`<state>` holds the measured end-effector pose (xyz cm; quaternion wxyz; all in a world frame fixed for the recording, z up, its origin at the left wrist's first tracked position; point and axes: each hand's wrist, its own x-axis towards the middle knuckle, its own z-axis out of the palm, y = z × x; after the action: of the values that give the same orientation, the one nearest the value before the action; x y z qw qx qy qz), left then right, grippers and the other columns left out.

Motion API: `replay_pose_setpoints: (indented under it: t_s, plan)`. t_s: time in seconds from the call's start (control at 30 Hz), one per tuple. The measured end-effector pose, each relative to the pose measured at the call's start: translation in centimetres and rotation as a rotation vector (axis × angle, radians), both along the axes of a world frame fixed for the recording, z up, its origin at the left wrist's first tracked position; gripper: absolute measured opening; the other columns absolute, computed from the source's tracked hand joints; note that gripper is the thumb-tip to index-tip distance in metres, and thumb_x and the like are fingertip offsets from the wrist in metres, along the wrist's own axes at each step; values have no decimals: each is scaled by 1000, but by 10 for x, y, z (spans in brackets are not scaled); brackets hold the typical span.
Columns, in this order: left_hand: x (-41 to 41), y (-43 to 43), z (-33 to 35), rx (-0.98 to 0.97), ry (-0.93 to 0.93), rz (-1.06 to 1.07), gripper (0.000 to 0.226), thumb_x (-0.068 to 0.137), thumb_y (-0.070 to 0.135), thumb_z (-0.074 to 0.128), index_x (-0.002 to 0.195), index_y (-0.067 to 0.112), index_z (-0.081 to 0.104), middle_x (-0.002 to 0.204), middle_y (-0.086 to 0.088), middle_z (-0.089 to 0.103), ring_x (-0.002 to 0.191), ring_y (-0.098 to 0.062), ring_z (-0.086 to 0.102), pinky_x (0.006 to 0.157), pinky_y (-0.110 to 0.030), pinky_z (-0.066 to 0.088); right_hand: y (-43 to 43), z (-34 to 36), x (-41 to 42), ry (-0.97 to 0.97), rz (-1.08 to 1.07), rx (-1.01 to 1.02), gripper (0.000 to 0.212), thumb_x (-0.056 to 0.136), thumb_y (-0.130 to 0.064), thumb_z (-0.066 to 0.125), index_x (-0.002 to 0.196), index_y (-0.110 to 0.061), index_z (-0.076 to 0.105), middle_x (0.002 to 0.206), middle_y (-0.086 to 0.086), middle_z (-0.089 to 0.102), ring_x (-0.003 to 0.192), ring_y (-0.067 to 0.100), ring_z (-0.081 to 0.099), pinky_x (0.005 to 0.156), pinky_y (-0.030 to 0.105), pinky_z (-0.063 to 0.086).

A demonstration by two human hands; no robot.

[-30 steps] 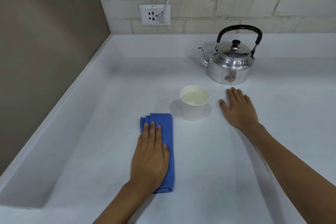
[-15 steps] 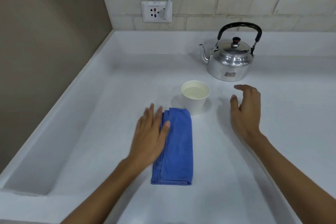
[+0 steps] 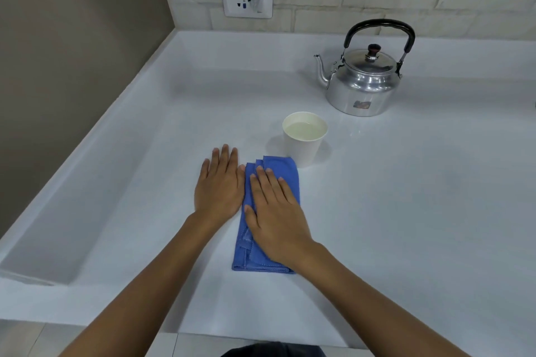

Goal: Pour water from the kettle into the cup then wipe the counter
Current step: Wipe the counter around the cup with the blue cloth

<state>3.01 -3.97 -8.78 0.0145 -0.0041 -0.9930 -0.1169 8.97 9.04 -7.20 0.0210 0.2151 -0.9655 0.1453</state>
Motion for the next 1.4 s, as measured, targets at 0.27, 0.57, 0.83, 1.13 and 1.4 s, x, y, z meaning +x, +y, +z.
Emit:
replay_pose_setpoints:
  t_s: [0.27,0.57,0.83,1.13,1.4]
  plan:
    - [-1,-2,-6,-29,63,-3,52,98,32,12,145,14,3,157,-6,3,144,-20,0,116,-34,0,85,-4,44,46,-50,-6,55,95,-33,23,143,-7,26,153,7,20,141,22,17,116,36,5]
    - [-2,1,-7,-33,66,2,52,97,32,11,145,14,0,157,-6,-1,144,-21,-3,115,-35,-2,152,2,-60,-18,-579,110,60,97,-31,29,146,-6,7,157,15,5,144,31,3,118,44,5]
    - [-2,0,-7,-18,70,-1,53,97,32,12,145,14,-1,157,-5,-1,144,-20,-4,116,-35,-3,126,-7,5,-13,-222,69,65,89,-49,6,145,-17,-3,155,-3,-11,143,16,-13,117,31,-7]
    - [0,2,-4,-37,70,13,53,97,31,11,145,14,-3,157,-5,-3,144,-21,-5,115,-35,-4,166,-2,-98,-47,-485,101,60,97,-35,31,147,-13,7,157,14,2,144,32,0,118,44,3]
    - [0,3,-1,-10,72,9,52,97,30,14,145,13,-1,157,-6,-1,144,-21,-4,116,-35,-2,151,-8,-106,12,-54,113,53,99,-31,23,142,-21,-7,155,1,-9,142,15,-13,116,28,-10]
